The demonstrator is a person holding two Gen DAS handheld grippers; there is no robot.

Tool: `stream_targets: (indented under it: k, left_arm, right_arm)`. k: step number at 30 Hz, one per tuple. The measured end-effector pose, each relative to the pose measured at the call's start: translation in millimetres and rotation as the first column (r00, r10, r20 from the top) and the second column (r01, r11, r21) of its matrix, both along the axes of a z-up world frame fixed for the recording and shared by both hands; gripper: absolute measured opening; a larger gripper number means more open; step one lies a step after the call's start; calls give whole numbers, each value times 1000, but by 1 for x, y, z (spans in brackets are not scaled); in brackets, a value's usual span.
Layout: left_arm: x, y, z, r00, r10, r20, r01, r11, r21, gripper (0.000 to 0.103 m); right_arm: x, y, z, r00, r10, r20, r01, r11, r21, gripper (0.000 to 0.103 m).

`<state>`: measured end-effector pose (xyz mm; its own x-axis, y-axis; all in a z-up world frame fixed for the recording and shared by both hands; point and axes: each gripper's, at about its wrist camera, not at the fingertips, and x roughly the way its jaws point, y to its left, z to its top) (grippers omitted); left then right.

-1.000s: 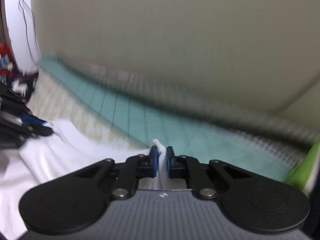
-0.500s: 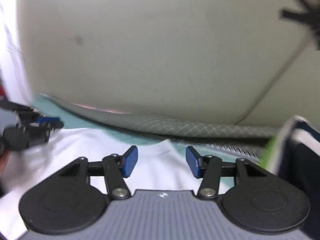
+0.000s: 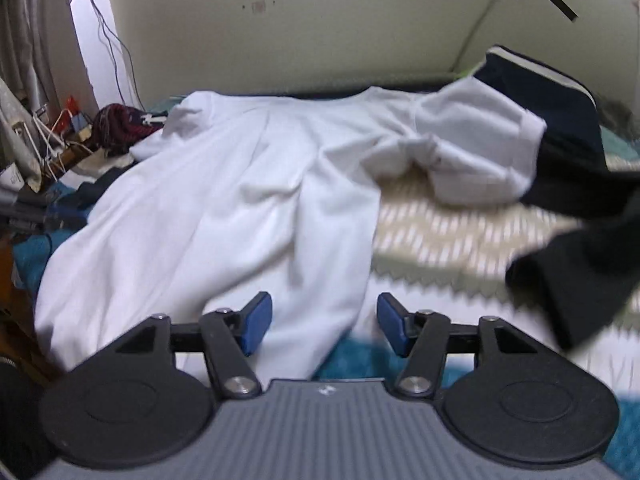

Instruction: Fold small clothes

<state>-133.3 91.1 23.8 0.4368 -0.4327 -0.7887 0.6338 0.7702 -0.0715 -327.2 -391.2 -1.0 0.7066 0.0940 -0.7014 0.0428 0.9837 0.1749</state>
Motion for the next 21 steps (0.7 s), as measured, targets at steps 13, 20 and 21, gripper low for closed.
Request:
stream_targets:
  k: [13, 20, 21]
  left_arm:
    - [-18, 69, 21, 992, 126, -14, -126, 990, -63, 18]
    - [46, 131, 42, 885, 452, -111, -466, 862, -200, 50]
    - [58, 135, 37, 862, 483, -154, -506, 839, -199, 50]
  right_arm:
    - [-38, -20, 32, 976, -215, 21, 215, 956, -200, 0]
    - [4, 13, 47, 987, -46, 157, 53, 998, -41, 0]
    - [15, 19, 42, 987, -18, 159, 22, 999, -26, 4]
